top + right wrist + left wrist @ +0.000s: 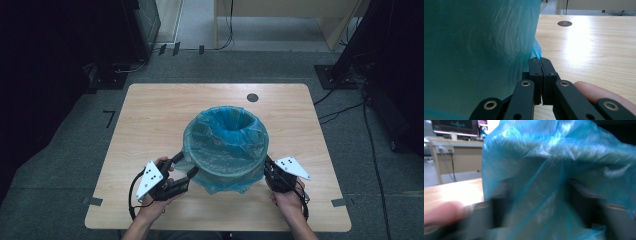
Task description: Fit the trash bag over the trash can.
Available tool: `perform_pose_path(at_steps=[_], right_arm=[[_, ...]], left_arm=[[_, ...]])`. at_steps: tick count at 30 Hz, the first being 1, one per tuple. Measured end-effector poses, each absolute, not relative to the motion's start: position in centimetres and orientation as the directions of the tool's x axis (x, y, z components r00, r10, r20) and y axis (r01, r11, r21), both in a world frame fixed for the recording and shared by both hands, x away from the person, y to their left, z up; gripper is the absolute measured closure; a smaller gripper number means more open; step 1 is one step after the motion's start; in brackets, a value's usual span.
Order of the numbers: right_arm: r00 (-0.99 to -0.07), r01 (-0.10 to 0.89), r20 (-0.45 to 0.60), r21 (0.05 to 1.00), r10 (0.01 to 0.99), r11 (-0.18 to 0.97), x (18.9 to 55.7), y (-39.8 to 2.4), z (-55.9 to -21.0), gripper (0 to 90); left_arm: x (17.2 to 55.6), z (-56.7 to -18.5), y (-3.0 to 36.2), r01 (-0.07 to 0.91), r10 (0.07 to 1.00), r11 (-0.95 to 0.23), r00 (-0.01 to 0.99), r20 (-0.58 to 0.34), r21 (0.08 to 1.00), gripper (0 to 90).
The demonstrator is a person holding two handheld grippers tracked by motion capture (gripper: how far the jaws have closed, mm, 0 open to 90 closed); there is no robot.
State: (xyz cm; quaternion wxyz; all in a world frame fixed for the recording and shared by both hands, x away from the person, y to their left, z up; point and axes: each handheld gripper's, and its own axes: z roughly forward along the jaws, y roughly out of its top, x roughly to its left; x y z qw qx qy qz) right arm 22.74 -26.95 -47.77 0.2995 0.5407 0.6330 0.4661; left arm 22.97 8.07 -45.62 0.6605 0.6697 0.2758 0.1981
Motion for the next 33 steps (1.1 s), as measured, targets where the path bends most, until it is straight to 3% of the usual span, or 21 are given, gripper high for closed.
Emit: perform_pose_path(at_steps=[2,4,5,9,11,15,20,21,24,26,29,33], right_arm=[[-0.239,0.402,0.125,0.915,0.963,-0.019,22.6,-26.9,-47.8,90.0],[-0.242,0.399,0.125,0.917,0.962,-0.019,22.5,-27.0,-47.8,90.0],[-0.243,0.401,0.123,0.916,0.962,-0.016,22.5,-27.0,-47.8,90.0],[-0.233,0.467,0.133,0.884,0.963,-0.009,22.7,-27.0,-48.9,90.0],[-0.195,0.539,0.089,0.842,0.977,0.031,23.0,-26.6,-50.0,90.0],[-0.145,0.642,0.102,0.766,0.984,0.015,23.5,-26.6,-51.9,90.0],[-0.129,0.653,0.114,0.757,0.985,-0.002,23.5,-26.8,-52.0,90.0],[-0.134,0.652,0.126,0.758,0.983,-0.008,23.5,-26.9,-52.1,86.2],[-0.141,0.614,0.134,0.789,0.981,-0.020,23.2,-27.2,-51.9,63.0],[-0.165,0.575,0.141,0.818,0.976,-0.022,22.8,-27.6,-51.5,45.7],[-0.215,0.520,0.133,0.854,0.968,-0.002,22.1,-28.1,-50.6,38.4],[-0.248,0.447,0.108,0.894,0.963,0.015,21.0,-28.5,-49.5,36.3]], left_arm=[[23.1,-45.9,8.1,0.128,0.609,0.022,0.785,-0.114,0.992,74.1],[23.2,-46.2,8.2,0.155,0.607,-0.014,0.787,-0.115,0.988,88.5],[23.3,-46.3,8.4,0.174,0.601,-0.026,0.790,-0.124,0.984,90.0],[23.7,-47.7,8.7,0.267,0.614,-0.092,0.774,-0.156,0.959,90.0],[24.1,-48.6,8.7,0.337,0.643,-0.166,0.750,-0.158,0.927,90.0],[25.0,-50.3,8.7,0.472,0.737,-0.283,0.664,-0.126,0.835,90.0],[26.1,-51.2,9.5,0.588,0.838,-0.268,0.534,-0.117,0.763,90.0],[26.2,-51.3,9.6,0.594,0.848,-0.268,0.519,-0.107,0.759,90.0],[26.2,-51.4,9.9,0.592,0.864,-0.242,0.492,-0.107,0.769,87.4],[26.2,-51.2,10.3,0.571,0.859,-0.205,0.494,-0.133,0.795,74.8],[26.0,-50.5,11.0,0.528,0.840,-0.125,0.507,-0.194,0.840,57.2],[25.5,-49.6,11.3,0.456,0.818,-0.096,0.543,-0.191,0.885,45.6]])
